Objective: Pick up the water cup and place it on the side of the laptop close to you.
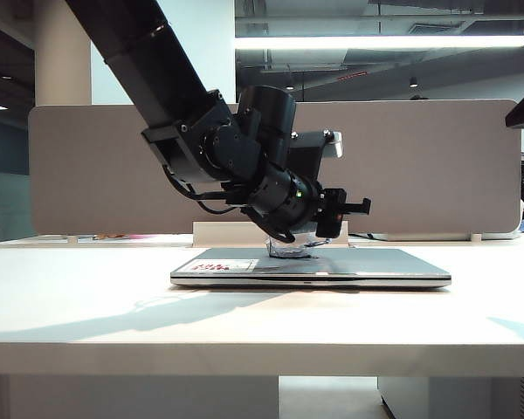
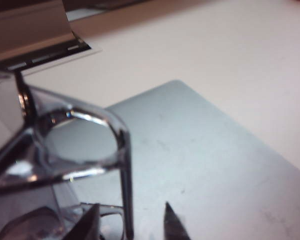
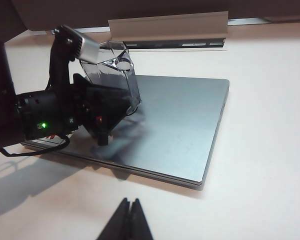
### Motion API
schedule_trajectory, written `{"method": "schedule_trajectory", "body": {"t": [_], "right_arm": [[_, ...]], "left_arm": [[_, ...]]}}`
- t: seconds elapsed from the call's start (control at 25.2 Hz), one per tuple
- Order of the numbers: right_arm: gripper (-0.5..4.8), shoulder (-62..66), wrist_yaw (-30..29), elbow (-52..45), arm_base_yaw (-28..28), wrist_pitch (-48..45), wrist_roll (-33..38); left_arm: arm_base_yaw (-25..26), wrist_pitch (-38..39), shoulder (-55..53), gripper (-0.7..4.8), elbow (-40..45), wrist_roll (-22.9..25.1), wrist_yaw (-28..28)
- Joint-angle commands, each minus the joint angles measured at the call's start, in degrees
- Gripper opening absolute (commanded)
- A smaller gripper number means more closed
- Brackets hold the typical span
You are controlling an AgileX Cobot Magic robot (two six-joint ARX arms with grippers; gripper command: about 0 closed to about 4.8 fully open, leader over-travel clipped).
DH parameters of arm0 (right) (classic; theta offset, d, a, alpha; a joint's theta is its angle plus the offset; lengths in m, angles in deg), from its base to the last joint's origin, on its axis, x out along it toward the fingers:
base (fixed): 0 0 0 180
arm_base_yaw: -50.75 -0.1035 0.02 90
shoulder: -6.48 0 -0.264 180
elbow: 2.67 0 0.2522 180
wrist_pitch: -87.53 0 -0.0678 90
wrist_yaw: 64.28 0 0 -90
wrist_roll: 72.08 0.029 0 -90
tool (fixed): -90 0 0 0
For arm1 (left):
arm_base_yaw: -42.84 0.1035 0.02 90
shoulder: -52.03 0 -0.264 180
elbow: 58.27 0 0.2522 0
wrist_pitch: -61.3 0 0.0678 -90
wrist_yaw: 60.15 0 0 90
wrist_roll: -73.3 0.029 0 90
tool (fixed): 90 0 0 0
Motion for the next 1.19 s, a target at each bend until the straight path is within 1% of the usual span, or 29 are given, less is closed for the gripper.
{"method": "schedule_trajectory", "body": {"t": [0.04, 0.28, 0.36, 0.52, 0.55, 0.59, 0.63, 0.83, 0.91, 1.19], "right_arm": [[-0.09, -0.1, 0.0, 0.2, 0.0, -0.8, -0.2], [-0.09, -0.1, -0.1, 0.2, 0.0, -0.8, -0.2], [-0.09, -0.1, -0.1, 0.2, 0.0, -0.8, -0.2], [-0.09, -0.1, -0.1, 0.2, 0.0, -0.8, -0.2], [-0.09, -0.1, -0.1, 0.2, 0.0, -0.8, -0.2], [-0.09, -0.1, -0.1, 0.2, 0.0, -0.8, -0.2], [-0.09, -0.1, -0.1, 0.2, 0.0, -0.8, -0.2], [-0.09, -0.1, -0.1, 0.2, 0.0, -0.8, -0.2], [-0.09, -0.1, -0.1, 0.2, 0.0, -0.8, -0.2], [-0.09, -0.1, 0.0, 0.2, 0.0, -0.7, -0.2]], "left_arm": [[-0.2, -1.5, 0.1, 1.53, -0.8, -1.8, 0.2], [0.0, -1.4, -0.5, 1.52, -2.9, -2.3, -0.2], [0.0, -1.1, -1.6, 1.49, -4.9, -2.3, -0.2], [-0.1, -1.1, -2.4, 1.42, -5.6, -2.4, -0.2], [-0.1, -1.0, -2.4, 1.31, -5.6, -2.3, -0.2], [-0.1, -1.1, -2.4, 0.75, -5.6, -2.3, -0.2], [-0.1, -1.1, -2.4, 0.54, -5.6, -2.3, -0.2], [-0.1, -1.1, -2.4, 0.45, -5.6, -2.3, -0.2], [-0.1, -1.1, -2.4, -0.06, -5.6, -2.3, -0.2], [-0.1, -0.7, -1.6, -0.06, -5.6, -2.3, -0.2]]}}
